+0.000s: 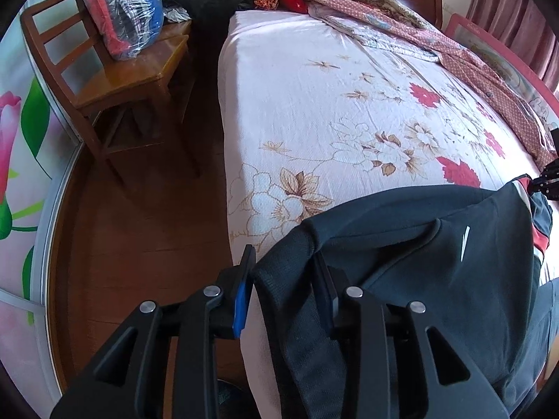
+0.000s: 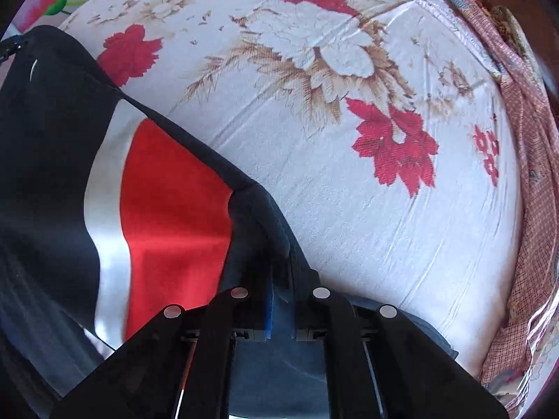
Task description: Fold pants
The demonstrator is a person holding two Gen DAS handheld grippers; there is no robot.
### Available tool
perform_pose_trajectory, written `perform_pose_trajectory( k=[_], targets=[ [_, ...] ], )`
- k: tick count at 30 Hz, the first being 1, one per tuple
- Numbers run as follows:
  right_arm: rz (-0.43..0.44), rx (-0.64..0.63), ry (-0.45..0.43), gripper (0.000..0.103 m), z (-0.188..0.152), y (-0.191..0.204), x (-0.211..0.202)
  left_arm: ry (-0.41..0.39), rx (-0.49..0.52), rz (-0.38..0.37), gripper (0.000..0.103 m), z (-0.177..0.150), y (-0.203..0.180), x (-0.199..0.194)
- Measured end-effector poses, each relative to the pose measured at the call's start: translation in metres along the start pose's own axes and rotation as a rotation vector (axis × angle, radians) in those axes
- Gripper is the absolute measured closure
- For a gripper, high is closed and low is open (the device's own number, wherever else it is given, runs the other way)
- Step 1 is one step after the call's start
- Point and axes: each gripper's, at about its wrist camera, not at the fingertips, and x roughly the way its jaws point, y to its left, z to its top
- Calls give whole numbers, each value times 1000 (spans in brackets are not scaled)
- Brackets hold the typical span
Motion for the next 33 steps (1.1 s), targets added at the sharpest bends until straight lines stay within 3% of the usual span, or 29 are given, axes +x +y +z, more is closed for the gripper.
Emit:
perform_pose_trajectory(
  k=[6, 10, 12, 21, 33],
  targets=[
    [-138, 29, -169, 97, -37, 7, -82, -136, -94, -28, 75, -13, -1, -48],
    [-233, 8, -249, 97, -80, 42, -132, -209, -155, -68, 76, -31, 2, -89],
    [-267, 29, -279, 97, -108, 64, -148, -237, -129, -60, 77, -47, -3, -109],
    [-314, 128, -290, 97, -219, 164, -130, -201, -73, -93, 78, -134, -9, -153],
    [-363, 232, -301, 97, -292, 226, -131, -204, -66, -83, 78, -209, -16, -174]
  ],
)
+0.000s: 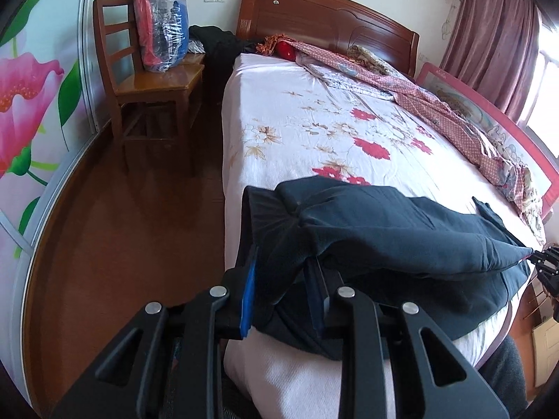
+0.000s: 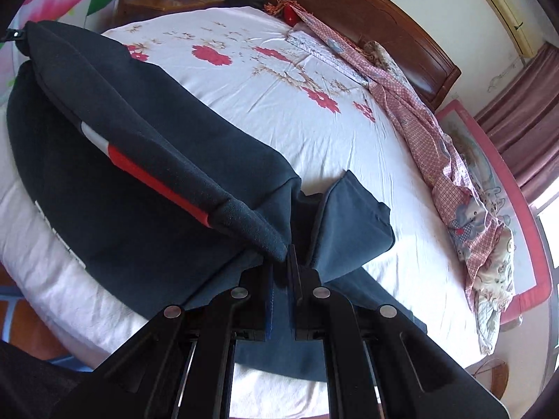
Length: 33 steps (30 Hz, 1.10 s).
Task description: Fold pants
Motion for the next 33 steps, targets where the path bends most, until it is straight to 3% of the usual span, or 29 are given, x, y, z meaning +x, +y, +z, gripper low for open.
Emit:
perform_pose_trajectory(
  k=[10, 16, 18, 20, 23, 24, 26, 28, 30, 31, 33],
  targets=[
    [13, -7, 50, 97, -28, 22, 5, 24, 195, 108, 78, -48, -12, 3],
    [5, -29, 74, 97, -41, 27, 1, 52, 183, 91, 77, -56, -9, 4],
    [22, -60, 105, 97, -48, 34, 6, 68, 201, 103, 75, -59, -9, 8],
    [-24, -105, 92, 97, -53, 45, 10, 101, 226, 132, 67, -61, -9, 14],
    [-8, -97, 133, 83, -60, 53, 23, 113, 274, 213, 48, -65, -11, 8],
    [-1, -107, 130, 67, -61, 57, 21, 114, 290, 236, 47, -67, -12, 4],
    [20, -119, 112, 46, -62, 63, 13, 114, 315, 276, 36, -67, -14, -9],
    [64, -94, 111, 45, -64, 63, 3, 94, 312, 336, 34, -65, -16, -24],
    [69, -18, 110, 45, -64, 53, -9, 60, 303, 346, 30, -61, -23, -39],
    [95, 62, 113, 45, -63, 41, -17, 35, 310, 367, 29, -58, -31, -46],
    [65, 223, 79, 45, -55, 16, -32, -11, 319, 341, 26, -49, -55, -57]
  ],
)
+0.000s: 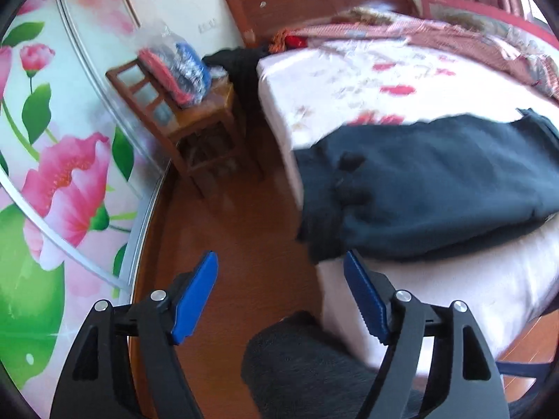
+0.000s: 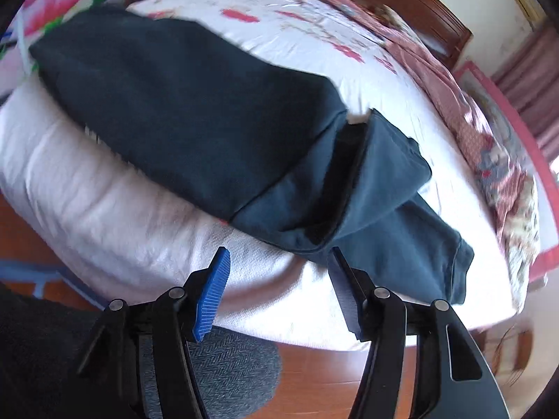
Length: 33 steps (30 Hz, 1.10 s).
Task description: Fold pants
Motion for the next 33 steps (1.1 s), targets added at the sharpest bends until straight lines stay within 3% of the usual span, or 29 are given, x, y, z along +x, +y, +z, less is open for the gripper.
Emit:
perform_pose_trajectory(
  k=[3, 4, 5, 8, 11, 13, 15, 18, 20, 22, 24, 25, 26, 29, 33],
  targets=[
    [-110, 193, -65, 45, 38, -38, -6, -73, -21, -142, 21, 29, -33, -21],
    [-126, 257, -66, 40, 55, -51, 1, -85, -20, -213, 20, 39, -45, -25],
    [-131, 302, -55, 31, 71, -61, 14, -94, -23, -257, 20, 48, -58, -28],
    [-225, 326, -14, 31, 116, -71, 65, -94, -36, -404, 19, 74, -101, -26],
    [-333, 270, 48, 31, 154, -68, 118, -86, -82, -468, 18, 88, -127, -23],
    [-358, 230, 107, 31, 171, -63, 151, -46, -104, -496, 17, 89, -142, -20],
    [-386, 187, 174, 31, 182, -59, 180, -4, -90, -543, 16, 80, -152, -19],
    [-423, 167, 245, 31, 183, -56, 205, 13, -37, -534, 16, 65, -161, -21],
    [-395, 232, 285, 31, 177, -67, 214, 32, -20, -514, 16, 60, -163, -17],
    [-342, 329, 283, 41, 173, -83, 215, 70, -33, -545, 16, 57, -162, -11],
    [-265, 404, 293, 84, 170, -98, 219, 89, -38, -551, 16, 57, -165, -7],
    [-245, 413, 290, 86, 169, -103, 218, 92, -33, -557, 16, 58, -167, -7],
    [-234, 417, 290, 96, 169, -108, 217, 91, -29, -557, 16, 59, -168, -8],
    [-158, 507, 210, 97, 167, -128, 195, 93, -7, -570, 16, 61, -174, -10],
    [-35, 720, 29, 97, 147, -177, 133, 103, 22, -569, 15, 60, -181, -10]
  ],
)
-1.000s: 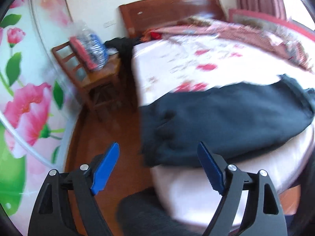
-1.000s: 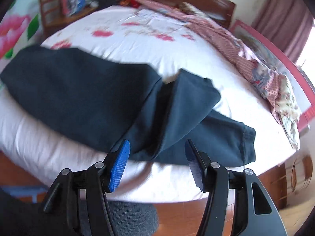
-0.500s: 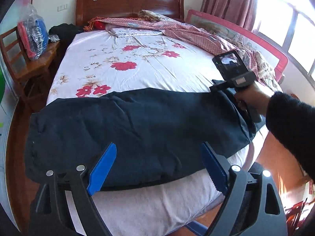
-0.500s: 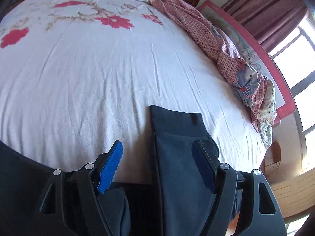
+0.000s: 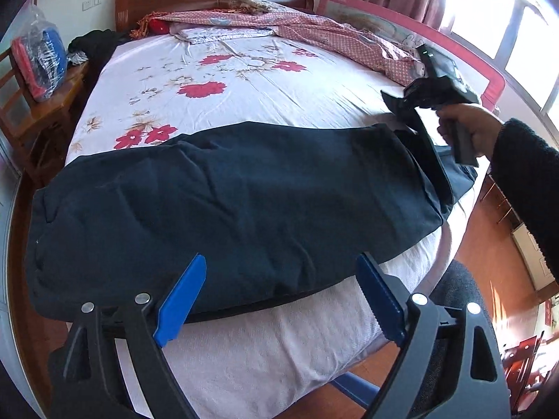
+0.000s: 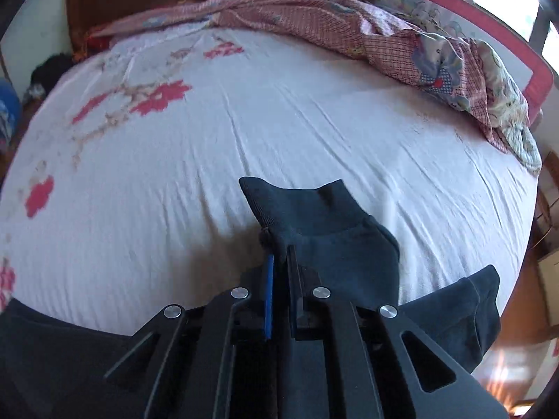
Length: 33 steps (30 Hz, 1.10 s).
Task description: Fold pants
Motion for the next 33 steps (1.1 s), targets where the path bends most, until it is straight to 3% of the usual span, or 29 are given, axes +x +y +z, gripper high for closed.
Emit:
perform_pose_trajectory(
  k=[3, 6, 7, 9, 14, 17, 22, 26, 28, 29, 30, 33],
  targets=[
    [108, 168, -84, 98, -1, -58, -43, 15, 8, 0, 15, 1, -3, 3],
    [150, 275, -139, 98, -17, -112, -71, 33, 26, 2, 15, 2, -9, 8],
    [124, 302, -140, 98, -26, -128, -75, 36, 33, 3, 15, 2, -12, 10],
    [151, 345, -169, 98, -46, -157, -79, 45, 54, 3, 15, 2, -18, 12],
    [124, 526, -148, 98, -113, -217, -60, 58, 109, 24, 15, 2, -32, 13],
    [152, 639, -167, 98, -147, -238, -49, 65, 134, 44, 15, 2, -36, 12],
    [176, 745, -194, 98, -173, -253, -45, 75, 137, 66, 15, 3, -36, 11],
    [191, 855, -140, 97, -188, -265, -25, 61, 139, 72, 15, 5, -37, 8],
    [167, 928, -111, 69, -199, -271, -16, 51, 141, 81, 15, 5, -36, 7],
    [216, 979, -155, 49, -207, -275, -18, 52, 142, 88, 15, 4, -36, 7],
    [287, 1026, -204, 45, -214, -278, -21, 53, 138, 99, 15, 3, -34, 7],
    [368, 1064, -249, 40, -221, -281, -21, 77, 79, 94, 14, -7, -24, 9]
  ],
)
